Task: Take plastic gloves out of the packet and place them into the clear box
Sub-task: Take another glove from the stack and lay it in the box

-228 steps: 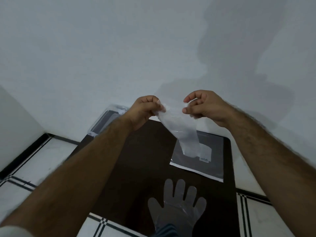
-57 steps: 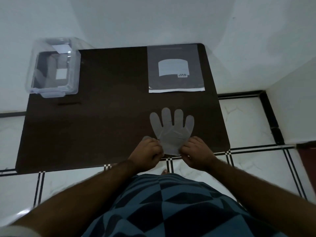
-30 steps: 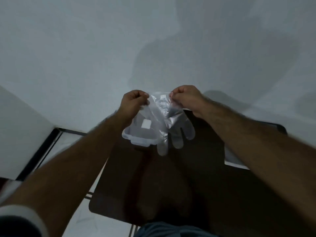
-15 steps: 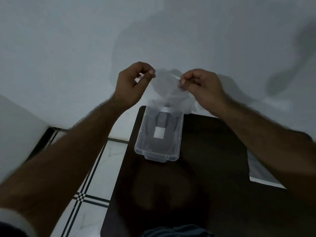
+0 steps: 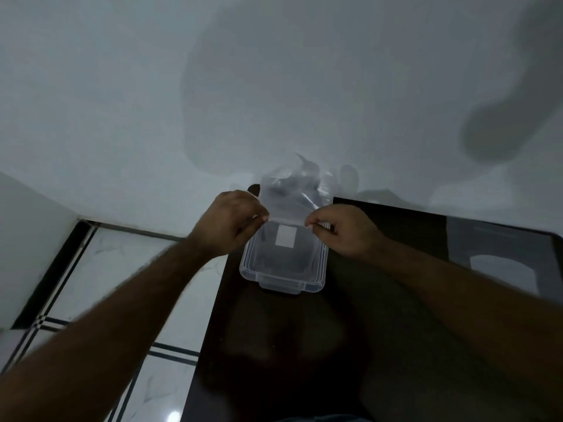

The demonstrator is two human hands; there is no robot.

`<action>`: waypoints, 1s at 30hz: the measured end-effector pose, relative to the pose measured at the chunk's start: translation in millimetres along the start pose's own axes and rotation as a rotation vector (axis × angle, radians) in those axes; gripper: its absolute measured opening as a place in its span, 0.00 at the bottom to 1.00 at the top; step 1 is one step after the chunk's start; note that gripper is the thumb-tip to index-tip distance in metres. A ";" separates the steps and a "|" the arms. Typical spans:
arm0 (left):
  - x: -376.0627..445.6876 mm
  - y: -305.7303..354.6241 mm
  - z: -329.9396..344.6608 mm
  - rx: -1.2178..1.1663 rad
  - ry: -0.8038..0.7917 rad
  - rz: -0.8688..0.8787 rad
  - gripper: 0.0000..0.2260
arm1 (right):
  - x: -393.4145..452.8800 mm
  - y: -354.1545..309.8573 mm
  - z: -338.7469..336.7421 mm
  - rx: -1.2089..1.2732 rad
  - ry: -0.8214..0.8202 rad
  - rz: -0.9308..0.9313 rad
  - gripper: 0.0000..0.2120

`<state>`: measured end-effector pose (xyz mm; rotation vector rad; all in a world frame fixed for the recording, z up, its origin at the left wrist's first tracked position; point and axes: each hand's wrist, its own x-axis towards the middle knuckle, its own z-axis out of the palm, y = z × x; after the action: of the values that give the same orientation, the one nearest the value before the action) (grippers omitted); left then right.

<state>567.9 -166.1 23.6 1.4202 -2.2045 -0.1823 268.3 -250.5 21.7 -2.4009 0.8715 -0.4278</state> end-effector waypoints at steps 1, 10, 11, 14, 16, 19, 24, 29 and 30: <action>-2.3 -3.5 5.6 0.015 -0.020 -0.005 0.10 | 0.1 4.7 4.9 -0.050 -0.029 -0.019 0.08; -17.7 -23.3 49.7 0.139 -0.261 0.114 0.11 | -5.0 21.5 41.9 -0.306 -0.324 -0.020 0.10; -18.9 -24.7 53.2 0.150 -0.284 0.121 0.09 | -5.5 22.1 44.9 -0.337 -0.337 -0.032 0.09; -21.1 -28.8 62.6 0.183 -0.340 0.128 0.06 | -5.1 21.4 52.6 -0.430 -0.375 -0.054 0.08; -21.2 -30.4 67.0 0.204 -0.389 0.118 0.06 | -2.8 19.9 57.5 -0.472 -0.422 -0.045 0.08; -18.0 -30.0 71.3 0.256 -0.464 0.129 0.06 | 3.2 18.4 64.0 -0.543 -0.538 -0.036 0.10; -7.0 -26.5 75.1 0.307 -0.616 0.132 0.09 | 9.8 15.8 67.9 -0.592 -0.712 -0.032 0.14; 0.4 -26.6 75.5 0.322 -0.751 0.150 0.11 | 20.7 20.1 70.9 -0.586 -0.786 -0.054 0.19; 1.2 -26.2 74.7 0.329 -0.770 0.163 0.11 | 22.9 20.4 71.3 -0.586 -0.798 -0.064 0.19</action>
<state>552.9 -190.4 -50.2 1.4874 -3.0831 -0.3722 308.0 -251.5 -44.9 -2.7416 0.5823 0.8375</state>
